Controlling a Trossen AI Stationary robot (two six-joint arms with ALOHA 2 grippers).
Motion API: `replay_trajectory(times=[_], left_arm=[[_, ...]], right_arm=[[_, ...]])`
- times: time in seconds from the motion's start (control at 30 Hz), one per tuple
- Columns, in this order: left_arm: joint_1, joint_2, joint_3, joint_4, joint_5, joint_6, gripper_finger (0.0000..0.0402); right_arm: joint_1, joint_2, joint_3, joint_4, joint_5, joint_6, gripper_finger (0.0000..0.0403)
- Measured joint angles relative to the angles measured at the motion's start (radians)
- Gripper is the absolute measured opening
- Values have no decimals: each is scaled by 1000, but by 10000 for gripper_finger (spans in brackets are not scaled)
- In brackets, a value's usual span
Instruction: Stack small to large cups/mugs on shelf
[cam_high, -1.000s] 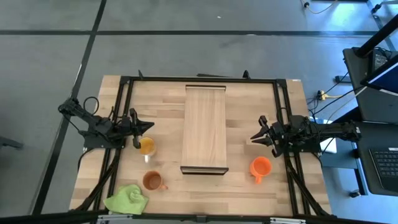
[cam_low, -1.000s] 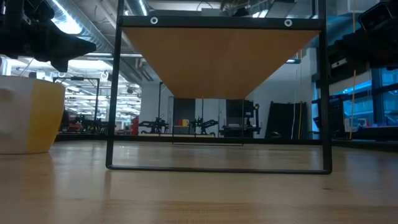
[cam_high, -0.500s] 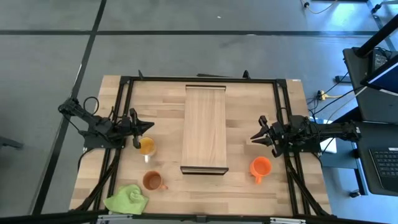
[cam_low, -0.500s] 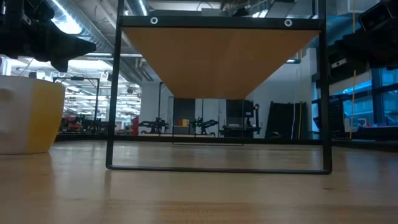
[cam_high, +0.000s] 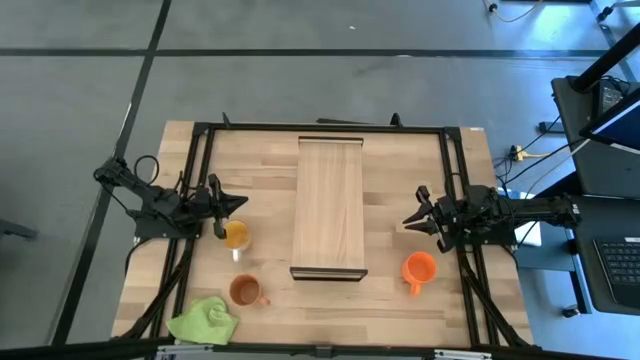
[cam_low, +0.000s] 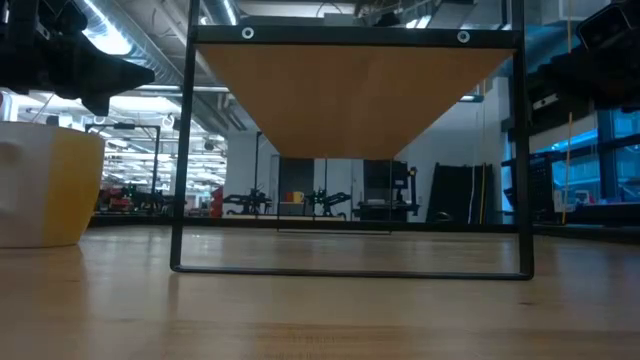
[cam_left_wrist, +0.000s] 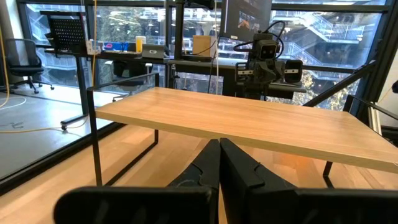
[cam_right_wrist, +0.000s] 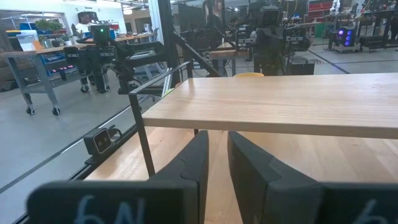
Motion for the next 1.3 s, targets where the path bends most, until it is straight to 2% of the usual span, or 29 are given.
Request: replay_trajectory(times=[0.83, 0.87, 0.93, 1.0, 1.1, 1.3], left_arm=[[0, 0, 0, 0, 0, 0, 0], [0, 0, 0, 0, 0, 0, 0], [0, 0, 0, 0, 0, 0, 0], [0, 0, 0, 0, 0, 0, 0], [0, 0, 0, 0, 0, 0, 0], [0, 0, 0, 0, 0, 0, 0]], right_arm=[[0, 0, 0, 0, 0, -10, 62], [0, 0, 0, 2, 10, -49, 62], [0, 0, 0, 13, 113, -140, 62], [-1, 0, 0, 15, 209, -153, 62], [0, 0, 0, 22, 279, -78, 62], [0, 0, 0, 23, 288, 132, 62]])
